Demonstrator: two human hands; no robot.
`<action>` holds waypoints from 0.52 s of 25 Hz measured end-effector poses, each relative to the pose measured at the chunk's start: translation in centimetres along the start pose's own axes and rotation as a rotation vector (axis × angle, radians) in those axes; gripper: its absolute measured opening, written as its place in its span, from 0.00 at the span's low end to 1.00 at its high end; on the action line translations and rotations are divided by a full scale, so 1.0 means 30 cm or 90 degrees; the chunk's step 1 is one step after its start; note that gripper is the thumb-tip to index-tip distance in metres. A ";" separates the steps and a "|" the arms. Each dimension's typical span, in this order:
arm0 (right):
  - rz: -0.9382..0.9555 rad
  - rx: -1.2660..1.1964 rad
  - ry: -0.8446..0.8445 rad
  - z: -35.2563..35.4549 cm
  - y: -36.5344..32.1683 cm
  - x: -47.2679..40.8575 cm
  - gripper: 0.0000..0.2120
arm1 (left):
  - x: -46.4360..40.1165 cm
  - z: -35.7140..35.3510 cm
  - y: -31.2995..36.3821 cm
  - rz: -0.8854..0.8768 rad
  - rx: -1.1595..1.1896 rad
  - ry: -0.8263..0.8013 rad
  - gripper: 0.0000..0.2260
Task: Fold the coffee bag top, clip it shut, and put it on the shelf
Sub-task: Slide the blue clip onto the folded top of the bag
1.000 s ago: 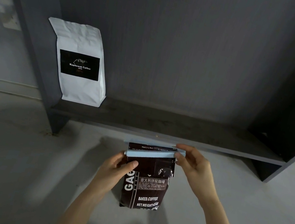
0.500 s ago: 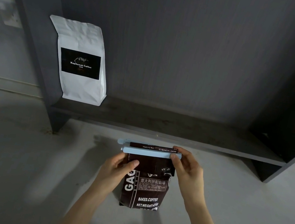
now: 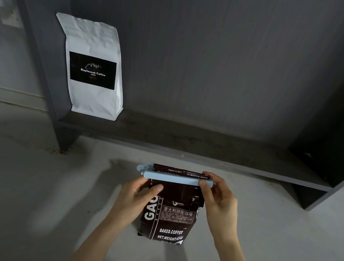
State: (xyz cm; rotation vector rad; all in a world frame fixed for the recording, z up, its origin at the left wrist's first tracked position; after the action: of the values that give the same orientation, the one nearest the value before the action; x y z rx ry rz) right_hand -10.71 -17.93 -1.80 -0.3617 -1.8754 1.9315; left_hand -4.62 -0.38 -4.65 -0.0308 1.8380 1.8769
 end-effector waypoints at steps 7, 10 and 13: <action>0.000 0.004 0.024 0.003 0.012 0.007 0.09 | 0.001 -0.010 -0.005 0.029 0.016 -0.010 0.11; 0.001 0.003 0.028 0.004 0.012 0.009 0.08 | 0.005 -0.011 0.001 0.038 0.062 0.002 0.11; 0.002 0.006 0.028 0.004 0.013 0.010 0.08 | 0.002 0.007 0.022 0.025 0.121 0.031 0.14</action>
State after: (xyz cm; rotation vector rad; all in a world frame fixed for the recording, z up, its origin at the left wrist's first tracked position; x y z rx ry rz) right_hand -11.08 -17.88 -2.15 -0.4016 -1.8386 1.9178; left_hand -4.84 -0.12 -4.03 0.0244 2.0567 1.7327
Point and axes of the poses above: each hand's wrist, its own x-axis away from the middle knuckle, its own z-axis out of the back of the hand, y = z × x, the point moved 8 cm from there along -x, towards the middle knuckle, and after that the axes turned 15 degrees about -z, right-handed, at the moved point
